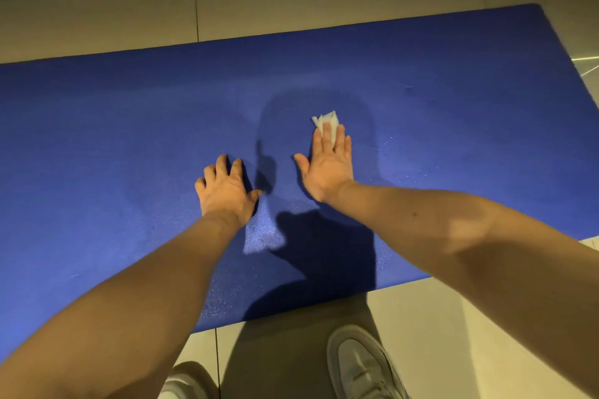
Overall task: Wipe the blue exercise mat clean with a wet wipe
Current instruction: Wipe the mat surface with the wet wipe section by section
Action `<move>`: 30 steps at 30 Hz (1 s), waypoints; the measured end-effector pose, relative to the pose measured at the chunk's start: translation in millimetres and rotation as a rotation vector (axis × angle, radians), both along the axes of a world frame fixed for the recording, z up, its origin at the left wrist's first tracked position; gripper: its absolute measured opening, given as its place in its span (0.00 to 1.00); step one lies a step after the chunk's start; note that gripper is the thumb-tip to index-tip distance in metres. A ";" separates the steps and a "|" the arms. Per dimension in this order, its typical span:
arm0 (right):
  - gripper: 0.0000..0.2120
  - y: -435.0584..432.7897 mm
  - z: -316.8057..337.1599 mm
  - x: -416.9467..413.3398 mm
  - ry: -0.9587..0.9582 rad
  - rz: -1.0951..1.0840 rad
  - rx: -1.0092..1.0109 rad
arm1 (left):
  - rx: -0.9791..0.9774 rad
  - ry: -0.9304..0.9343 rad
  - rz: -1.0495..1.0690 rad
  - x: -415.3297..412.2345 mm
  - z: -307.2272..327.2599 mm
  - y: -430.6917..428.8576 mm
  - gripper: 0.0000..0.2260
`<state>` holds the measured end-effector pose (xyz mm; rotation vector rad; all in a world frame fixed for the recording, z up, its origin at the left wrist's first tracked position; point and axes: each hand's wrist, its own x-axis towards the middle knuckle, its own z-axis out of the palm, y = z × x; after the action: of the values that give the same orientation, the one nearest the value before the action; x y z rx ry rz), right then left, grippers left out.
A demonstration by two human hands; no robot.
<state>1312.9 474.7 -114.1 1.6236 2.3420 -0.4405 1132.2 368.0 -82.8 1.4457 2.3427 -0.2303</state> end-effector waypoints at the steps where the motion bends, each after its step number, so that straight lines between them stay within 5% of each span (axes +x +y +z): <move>1: 0.38 -15.2 0.0 -6.9 0.000 0.037 -0.010 | -0.001 -0.003 0.002 1.6 0.1 -0.9 0.35; 8: 0.38 -54.4 -6.7 3.4 -0.034 0.405 0.055 | 0.001 -0.010 -0.011 12.7 2.7 -9.6 0.34; 17: 0.39 -33.5 0.7 30.2 -0.047 0.056 0.022 | -0.001 -0.013 -0.029 22.1 2.2 -28.7 0.35; 26: 0.39 -108.8 -4.2 29.4 0.069 0.454 -0.025 | 0.001 -0.004 -0.029 34.3 2.8 -43.9 0.34; 30: 0.37 -67.6 4.3 61.2 -0.015 0.282 0.013 | -0.010 -0.009 -0.044 39.9 4.1 -53.0 0.34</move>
<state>1374.1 407.0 -109.8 1.2679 2.5155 -0.3517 1172.1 314.9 -78.6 1.4918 2.3012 -0.2474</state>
